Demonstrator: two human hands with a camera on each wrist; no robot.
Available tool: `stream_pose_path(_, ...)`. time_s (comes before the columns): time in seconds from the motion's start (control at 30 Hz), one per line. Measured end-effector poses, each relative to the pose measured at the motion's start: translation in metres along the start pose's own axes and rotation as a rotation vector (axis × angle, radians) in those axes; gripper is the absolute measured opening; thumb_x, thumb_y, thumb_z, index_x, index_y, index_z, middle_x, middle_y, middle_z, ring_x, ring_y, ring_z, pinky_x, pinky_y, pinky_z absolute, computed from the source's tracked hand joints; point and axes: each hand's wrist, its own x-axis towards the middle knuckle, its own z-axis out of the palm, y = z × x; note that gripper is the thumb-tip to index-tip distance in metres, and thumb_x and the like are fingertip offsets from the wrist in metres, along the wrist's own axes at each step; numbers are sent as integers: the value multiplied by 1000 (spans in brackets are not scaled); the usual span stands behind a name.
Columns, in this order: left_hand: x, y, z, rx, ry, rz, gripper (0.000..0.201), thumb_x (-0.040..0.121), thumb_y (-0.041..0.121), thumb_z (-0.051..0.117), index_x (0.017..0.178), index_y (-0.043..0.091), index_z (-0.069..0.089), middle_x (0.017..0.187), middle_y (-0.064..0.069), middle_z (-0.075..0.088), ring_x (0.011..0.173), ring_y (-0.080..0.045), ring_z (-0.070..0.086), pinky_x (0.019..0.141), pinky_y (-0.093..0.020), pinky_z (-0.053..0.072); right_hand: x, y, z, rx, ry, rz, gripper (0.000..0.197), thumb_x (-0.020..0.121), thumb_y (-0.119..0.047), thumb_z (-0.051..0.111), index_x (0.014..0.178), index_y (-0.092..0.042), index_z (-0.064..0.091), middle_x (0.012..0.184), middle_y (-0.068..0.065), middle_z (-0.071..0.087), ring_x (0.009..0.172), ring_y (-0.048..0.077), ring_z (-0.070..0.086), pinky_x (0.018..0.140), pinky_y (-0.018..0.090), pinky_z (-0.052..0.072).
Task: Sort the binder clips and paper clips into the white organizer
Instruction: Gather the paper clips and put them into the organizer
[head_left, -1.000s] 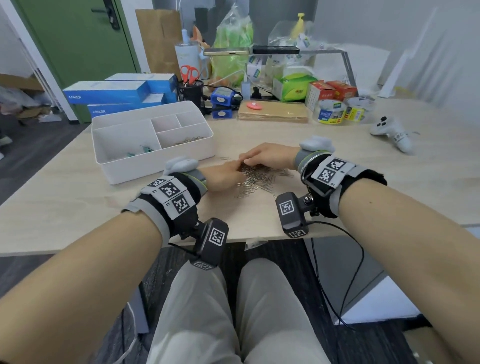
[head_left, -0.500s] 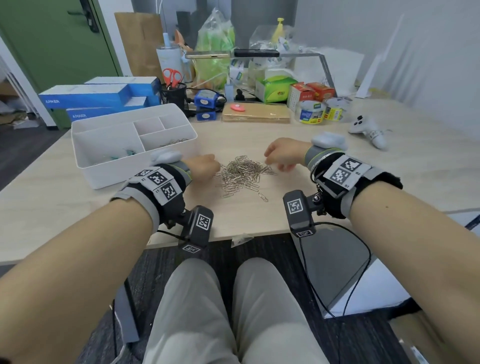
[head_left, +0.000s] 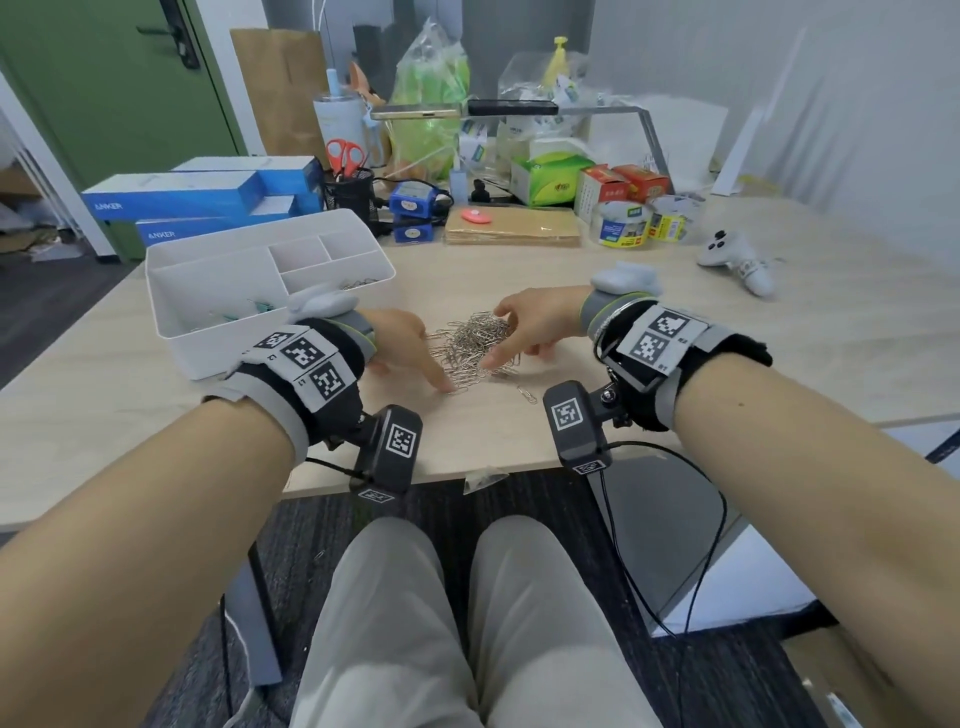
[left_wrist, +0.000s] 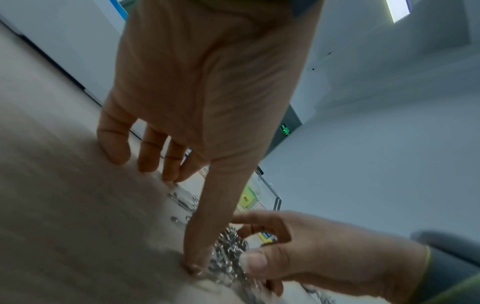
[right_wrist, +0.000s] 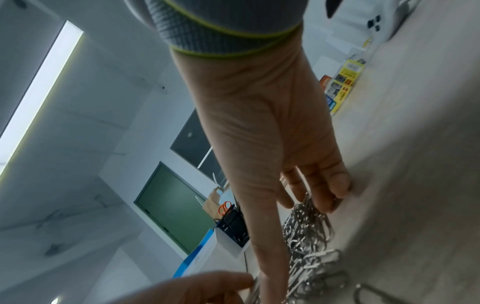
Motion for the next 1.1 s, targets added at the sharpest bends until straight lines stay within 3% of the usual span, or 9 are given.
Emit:
stream_pose_path(0.2, 4, 18, 7, -23, 142, 110, 67, 79, 41, 71, 136, 14, 47, 129, -3, 57, 115, -21, 56, 96, -28, 46, 8, -14, 4, -151, 34, -103, 78, 69, -46, 78, 134, -17, 47, 126, 4, 57, 76, 14, 63, 83, 29, 52)
stream_pose_path(0.3, 6, 26, 6, -19, 146, 163, 35, 82, 34, 69, 110, 17, 58, 102, -3, 56, 91, -19, 51, 69, -23, 41, 10, -13, 7, -4, 53, -146, 59, 74, -31, 78, 125, -14, 55, 122, 12, 61, 40, 3, 59, 64, 23, 51)
stream_pose_path(0.37, 9, 29, 6, -20, 155, 168, 29, 83, 31, 68, 107, 17, 59, 97, -3, 55, 86, -18, 48, 62, -23, 38, 13, -11, 8, 28, 82, -155, 49, 76, -23, 77, 119, -10, 58, 116, 15, 64, 31, -1, 55, 58, 21, 50)
stream_pose_path(0.6, 16, 31, 7, -127, 244, 171, 37, 84, 25, 69, 114, 3, 64, 92, -4, 56, 76, -14, 53, 46, -11, 35, 16, -8, 10, 104, 165, -131, 29, 74, -15, 77, 98, -3, 67, 78, 12, 70, 41, 3, 60, 42, 8, 43)
stream_pose_path(0.73, 17, 29, 7, -331, 265, 167, 26, 84, 17, 70, 105, 2, 67, 71, -2, 59, 36, -1, 55, 32, -3, 36, 14, -10, 9, 187, 185, -128, 21, 74, -9, 76, 91, -2, 68, 86, 21, 72, 68, 27, 71, 63, 22, 56)
stream_pose_path(0.83, 18, 26, 8, -494, 267, 140, 25, 84, 10, 69, 106, -1, 66, 66, -1, 58, 32, -2, 55, 34, -7, 44, 14, -11, 9, 218, 213, -128, 22, 73, -9, 76, 91, 1, 70, 92, 25, 73, 83, 34, 73, 80, 37, 58)
stream_pose_path(0.9, 20, 23, 8, -583, 268, 128, 25, 83, 9, 70, 106, 1, 64, 70, -6, 61, 31, -1, 55, 38, -11, 49, 13, -12, 8, 234, 215, -131, 21, 73, -9, 76, 91, 1, 69, 92, 25, 72, 83, 34, 73, 79, 38, 58)
stream_pose_path(1.03, 20, 21, 7, -652, 293, 121, 22, 83, 10, 71, 102, 3, 64, 79, -14, 68, 51, -14, 63, 64, -26, 59, 11, -13, 4, 290, 225, -135, 26, 74, -6, 76, 94, 8, 68, 86, 27, 71, 71, 33, 70, 78, 39, 58)
stream_pose_path(1.1, 19, 19, 6, -700, 291, 133, 16, 84, 7, 69, 99, 5, 62, 75, -12, 65, 39, -5, 60, 54, -20, 57, 12, -17, 3, 298, 239, -139, 27, 74, -5, 74, 95, 9, 68, 78, 21, 69, 60, 24, 67, 79, 39, 57)
